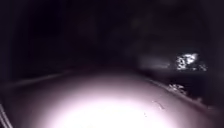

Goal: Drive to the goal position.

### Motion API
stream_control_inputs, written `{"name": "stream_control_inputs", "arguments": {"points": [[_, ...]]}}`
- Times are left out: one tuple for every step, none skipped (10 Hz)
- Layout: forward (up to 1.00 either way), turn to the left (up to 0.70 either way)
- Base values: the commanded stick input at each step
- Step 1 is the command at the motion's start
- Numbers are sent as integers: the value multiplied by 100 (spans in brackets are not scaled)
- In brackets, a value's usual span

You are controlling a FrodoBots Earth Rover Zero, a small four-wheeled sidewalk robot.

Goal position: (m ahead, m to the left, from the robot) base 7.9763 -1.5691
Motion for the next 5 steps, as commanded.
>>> {"name": "stream_control_inputs", "arguments": {"points": [[100,0],[100,0],[100,0],[100,0],[100,0]]}}
